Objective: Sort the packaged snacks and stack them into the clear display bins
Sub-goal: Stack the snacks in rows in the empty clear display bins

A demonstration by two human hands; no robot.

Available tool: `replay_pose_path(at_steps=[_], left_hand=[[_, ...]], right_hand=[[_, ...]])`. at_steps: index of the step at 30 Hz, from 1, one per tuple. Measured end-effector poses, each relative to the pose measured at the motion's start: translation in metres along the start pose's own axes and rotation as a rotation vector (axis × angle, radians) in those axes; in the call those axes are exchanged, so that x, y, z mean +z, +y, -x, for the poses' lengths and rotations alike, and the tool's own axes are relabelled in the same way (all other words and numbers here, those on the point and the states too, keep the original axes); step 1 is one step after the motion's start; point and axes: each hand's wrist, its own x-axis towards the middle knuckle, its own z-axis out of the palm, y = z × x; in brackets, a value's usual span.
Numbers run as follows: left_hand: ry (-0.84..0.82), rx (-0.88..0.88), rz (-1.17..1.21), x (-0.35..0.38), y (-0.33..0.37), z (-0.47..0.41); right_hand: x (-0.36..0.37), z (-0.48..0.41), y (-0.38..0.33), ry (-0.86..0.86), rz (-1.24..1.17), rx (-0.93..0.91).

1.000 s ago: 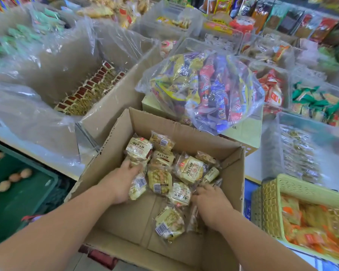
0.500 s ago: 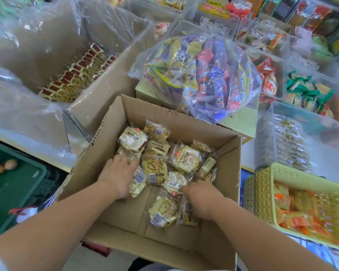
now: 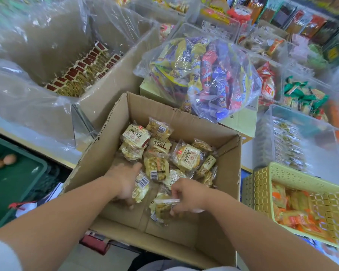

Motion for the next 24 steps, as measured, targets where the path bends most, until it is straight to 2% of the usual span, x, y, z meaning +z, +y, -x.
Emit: replay_pose_path(at_steps=[3, 5, 7, 12, 14, 16, 19, 22, 24], left_hand=[[-0.108, -0.036, 0.214, -0.003, -0.002, 0.001], [-0.123, -0.038, 0.317, -0.005, -0.004, 0.002], [-0.136, -0.027, 0.369, -0.005, -0.006, 0.006], [-0.119, -0.034, 0.476, 0.011, -0.008, 0.011], [-0.055, -0.039, 0.463, 0.011, -0.006, 0.013], [0.015, -0.045, 0.451, 0.004, -0.003, 0.018], [0.136, -0.118, 0.598, -0.011, 0.002, 0.037], [0.337, -0.183, 0.936, -0.021, 0.004, 0.061], [0.47, -0.21, 1.222, -0.019, 0.005, 0.083]], right_hand=[[0.019, -0.013, -0.005, -0.033, -0.008, 0.048], [0.032, -0.02, -0.008, 0.018, -0.099, 0.099], [0.041, -0.026, -0.012, 0.08, -0.183, 0.137], [0.053, -0.025, -0.021, 0.059, -0.337, 0.209], [0.055, -0.02, -0.025, 0.035, -0.376, 0.245], [0.049, -0.014, -0.026, 0.019, -0.27, 0.249], [0.03, 0.005, -0.023, 0.075, -0.183, 0.226], [0.003, 0.036, -0.013, 0.279, -0.287, 0.13], [-0.014, 0.061, -0.006, 0.507, -0.388, -0.012]])
